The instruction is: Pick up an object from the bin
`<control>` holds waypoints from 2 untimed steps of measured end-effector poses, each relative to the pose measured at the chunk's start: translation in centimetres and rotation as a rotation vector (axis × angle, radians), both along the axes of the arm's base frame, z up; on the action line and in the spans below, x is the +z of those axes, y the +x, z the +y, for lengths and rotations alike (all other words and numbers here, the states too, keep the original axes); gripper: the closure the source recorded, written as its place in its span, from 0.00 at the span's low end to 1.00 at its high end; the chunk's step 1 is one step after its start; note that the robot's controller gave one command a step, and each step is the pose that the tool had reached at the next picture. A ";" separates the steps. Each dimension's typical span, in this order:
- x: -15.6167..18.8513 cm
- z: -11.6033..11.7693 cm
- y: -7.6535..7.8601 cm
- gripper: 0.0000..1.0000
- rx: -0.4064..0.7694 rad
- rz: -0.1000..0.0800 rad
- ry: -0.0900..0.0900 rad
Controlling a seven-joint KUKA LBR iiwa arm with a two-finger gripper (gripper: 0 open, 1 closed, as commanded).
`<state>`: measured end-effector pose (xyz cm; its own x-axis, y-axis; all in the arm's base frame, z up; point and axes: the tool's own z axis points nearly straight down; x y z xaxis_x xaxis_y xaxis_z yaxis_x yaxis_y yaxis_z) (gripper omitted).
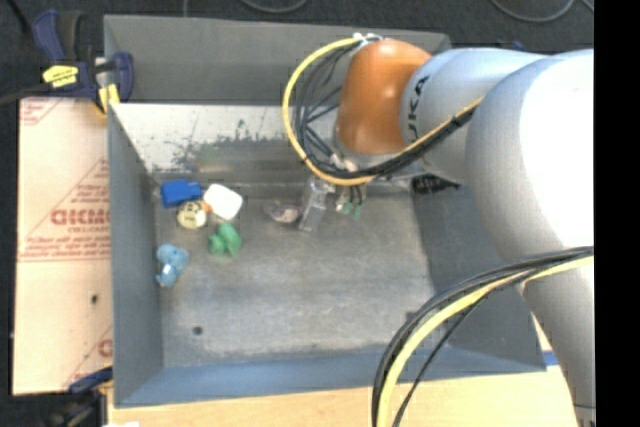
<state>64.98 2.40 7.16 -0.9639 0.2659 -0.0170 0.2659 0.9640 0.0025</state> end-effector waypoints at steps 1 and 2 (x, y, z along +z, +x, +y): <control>0.2 0.0 0.0 1.00 0.000 0.000 0.000; 1.1 -0.1 -0.2 1.00 0.000 0.004 0.000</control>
Offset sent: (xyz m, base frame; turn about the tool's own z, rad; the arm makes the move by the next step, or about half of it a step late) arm -0.0001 0.0000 0.0816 0.0000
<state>64.81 2.35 8.25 -0.9639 0.2658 -0.0128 0.2658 0.9640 0.0008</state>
